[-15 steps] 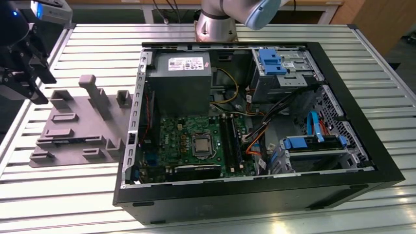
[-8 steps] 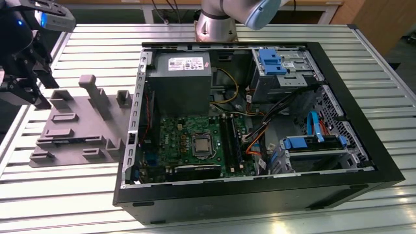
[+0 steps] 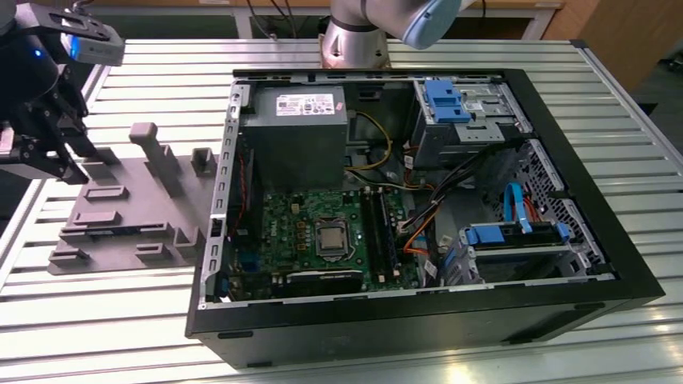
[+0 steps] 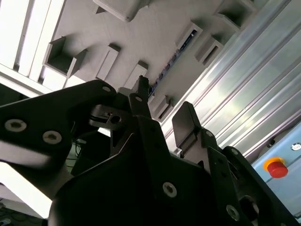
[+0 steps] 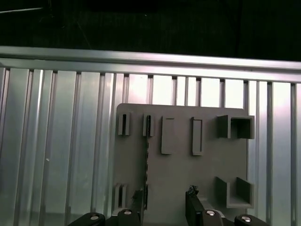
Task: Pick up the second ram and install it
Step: 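Pick up the second ram and move it above second insertion slot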
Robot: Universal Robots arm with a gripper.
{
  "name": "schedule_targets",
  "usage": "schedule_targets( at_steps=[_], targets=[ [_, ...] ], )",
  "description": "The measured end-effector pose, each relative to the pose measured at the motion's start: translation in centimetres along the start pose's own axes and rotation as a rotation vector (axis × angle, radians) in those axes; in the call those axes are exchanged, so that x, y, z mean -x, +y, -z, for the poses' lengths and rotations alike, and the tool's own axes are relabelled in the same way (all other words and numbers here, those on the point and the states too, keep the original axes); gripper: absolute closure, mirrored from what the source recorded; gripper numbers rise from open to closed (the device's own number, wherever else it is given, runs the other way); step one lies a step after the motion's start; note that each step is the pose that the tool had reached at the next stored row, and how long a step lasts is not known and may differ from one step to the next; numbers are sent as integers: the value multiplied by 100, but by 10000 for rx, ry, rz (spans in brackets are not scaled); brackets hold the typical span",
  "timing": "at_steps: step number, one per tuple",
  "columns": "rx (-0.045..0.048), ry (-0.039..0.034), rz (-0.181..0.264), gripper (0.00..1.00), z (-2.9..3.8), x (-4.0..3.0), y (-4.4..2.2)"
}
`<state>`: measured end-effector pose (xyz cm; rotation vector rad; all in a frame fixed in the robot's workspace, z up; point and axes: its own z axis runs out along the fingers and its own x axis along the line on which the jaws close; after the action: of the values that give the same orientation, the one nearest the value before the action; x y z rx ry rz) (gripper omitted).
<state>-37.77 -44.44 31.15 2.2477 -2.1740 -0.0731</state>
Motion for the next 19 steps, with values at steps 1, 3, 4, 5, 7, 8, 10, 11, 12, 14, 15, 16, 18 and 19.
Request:
schedule_targets(
  at_steps=[1,3,4,5,7,8,10,11,12,14,15,16,18,19],
  targets=[
    [-24,0,1,52,-14,-2,10],
    [-75,2,2,52,-40,-6,27],
    [-106,3,3,52,-52,-6,35],
    [-141,4,3,52,-64,-6,42],
    [-225,7,5,52,-87,-6,54],
    [-257,8,6,52,-97,-7,55],
    [-263,9,7,52,-100,-7,55],
    [-263,10,7,52,-100,-7,56],
    [-264,9,6,52,-102,-7,56],
    [-264,9,6,52,-103,-7,56],
    [-264,9,6,52,-104,-7,56],
    [-266,8,6,52,-107,-7,56],
    [-266,7,6,52,-114,-7,55],
    [-265,8,6,52,-119,-7,55]
  ],
)
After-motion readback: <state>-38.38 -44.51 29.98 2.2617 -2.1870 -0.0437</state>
